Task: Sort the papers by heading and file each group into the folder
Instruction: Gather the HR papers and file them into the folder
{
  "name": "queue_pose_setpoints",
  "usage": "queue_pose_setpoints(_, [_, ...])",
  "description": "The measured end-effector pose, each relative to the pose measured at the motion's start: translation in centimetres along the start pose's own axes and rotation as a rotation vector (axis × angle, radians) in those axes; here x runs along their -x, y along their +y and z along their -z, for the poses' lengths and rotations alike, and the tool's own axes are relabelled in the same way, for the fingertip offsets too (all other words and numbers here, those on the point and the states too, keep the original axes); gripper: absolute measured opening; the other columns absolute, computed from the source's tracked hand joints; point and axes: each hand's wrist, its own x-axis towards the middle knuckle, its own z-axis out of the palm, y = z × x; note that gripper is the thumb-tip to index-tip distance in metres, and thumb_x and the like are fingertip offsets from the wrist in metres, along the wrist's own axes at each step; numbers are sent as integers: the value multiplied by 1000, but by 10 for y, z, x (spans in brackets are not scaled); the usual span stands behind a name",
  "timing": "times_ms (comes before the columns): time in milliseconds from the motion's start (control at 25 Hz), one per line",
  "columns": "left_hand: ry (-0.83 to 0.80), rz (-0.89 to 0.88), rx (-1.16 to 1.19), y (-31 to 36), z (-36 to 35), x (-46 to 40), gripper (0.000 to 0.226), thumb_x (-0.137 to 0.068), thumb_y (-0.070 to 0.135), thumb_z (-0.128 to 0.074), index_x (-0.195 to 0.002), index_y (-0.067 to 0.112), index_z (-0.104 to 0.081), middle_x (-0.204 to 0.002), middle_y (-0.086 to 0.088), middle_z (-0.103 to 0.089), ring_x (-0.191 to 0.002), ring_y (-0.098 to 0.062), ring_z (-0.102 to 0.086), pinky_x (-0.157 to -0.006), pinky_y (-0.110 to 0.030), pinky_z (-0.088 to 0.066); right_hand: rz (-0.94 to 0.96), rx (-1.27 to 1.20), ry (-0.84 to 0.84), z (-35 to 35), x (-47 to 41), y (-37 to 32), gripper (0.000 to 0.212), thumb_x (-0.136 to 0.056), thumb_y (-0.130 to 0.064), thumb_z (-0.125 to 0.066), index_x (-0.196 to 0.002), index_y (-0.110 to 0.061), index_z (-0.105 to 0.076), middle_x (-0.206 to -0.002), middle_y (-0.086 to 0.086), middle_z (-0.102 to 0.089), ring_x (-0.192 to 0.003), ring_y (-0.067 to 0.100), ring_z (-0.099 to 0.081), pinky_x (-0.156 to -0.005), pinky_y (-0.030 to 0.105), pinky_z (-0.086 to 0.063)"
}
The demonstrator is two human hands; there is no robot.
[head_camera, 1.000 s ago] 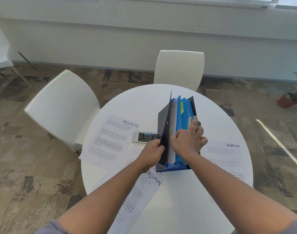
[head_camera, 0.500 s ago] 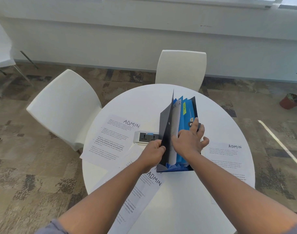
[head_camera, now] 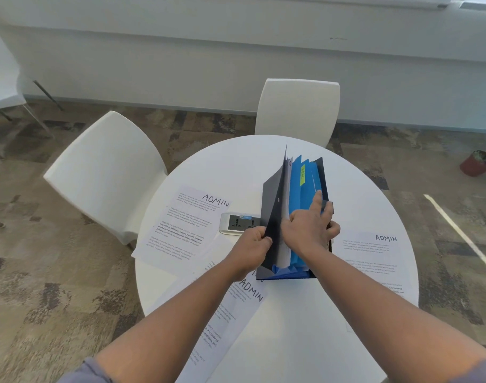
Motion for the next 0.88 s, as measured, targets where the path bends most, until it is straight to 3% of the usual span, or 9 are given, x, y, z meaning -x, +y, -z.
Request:
queue_pose_setpoints(120, [4,1,15,0,1,0,28,-107,16,-41,-117,16,-67,-113,-15,-73,-109,-38,-68,-93,-50,-60,53,-28,25,-4,3,7,9,-91,-41,-62,-92,-33,-67,-171,2,6,-155,35,5,-111,55,-19])
queue_pose_setpoints(200, [-3,2,27,0,2,-1,27,-106,17,-43,-117,17,-67,-114,-14,-73,-110,-38,-68,-95,-52,-58,112,-135,106,-4,3,16,24,-93,-49,-60,-114,-39,-65,-171,3,1,-156,31,2,-114,58,-17])
queue_pose_setpoints(320, [-5,-3,-2,1,1,0,27,-109,19,-42,-123,18,-65,-118,-7,-71,-112,-29,-66,-97,-43,-58,116,-309,200,3,-6,35,48,-96,-39,-61,-142,-35,-49,-170,2,-5,-154,29,-13,-113,60,-25])
queue_pose_setpoints(400, [0,-7,-17,0,0,0,27,-109,18,-42,-123,17,-65,-118,-5,-71,-112,-28,-65,-94,-39,-55,102,-423,153,6,-16,51,61,-95,-25,-63,-151,-30,-38,-167,1,-14,-147,30,-30,-112,55,-38])
queue_pose_setpoints(520, [9,0,-37,1,-4,1,27,-109,18,-42,-123,17,-65,-119,-5,-70,-113,-28,-65,-92,-38,-55,97,-580,45,9,-31,67,67,-97,-16,-61,-157,-25,-32,-155,3,-38,-134,22,-45,-110,43,-45])
queue_pose_setpoints(600, [3,3,-40,3,-7,2,28,-109,19,-42,-125,17,-65,-120,-4,-70,-113,-26,-64,-88,-32,-54,51,-622,41,11,-37,71,65,-99,-19,-59,-157,-24,-31,-146,2,-50,-126,23,-52,-105,47,-50])
queue_pose_setpoints(760, [-3,-3,-63,14,-19,0,29,-110,21,-42,-131,18,-63,-123,-2,-67,-112,-21,-62,-77,-23,-49,-39,-763,7,12,-45,83,50,-106,-29,-47,-154,-23,-35,-119,3,-64,-95,18,-63,-71,38,-57])
queue_pose_setpoints(880, [6,6,-66,20,-33,-4,30,-109,20,-43,-132,17,-62,-124,-3,-67,-114,-23,-62,-81,-25,-51,12,-759,-76,10,-54,99,50,-101,-23,-57,-147,-27,-39,-121,-4,-58,-100,20,-62,-86,48,-60])
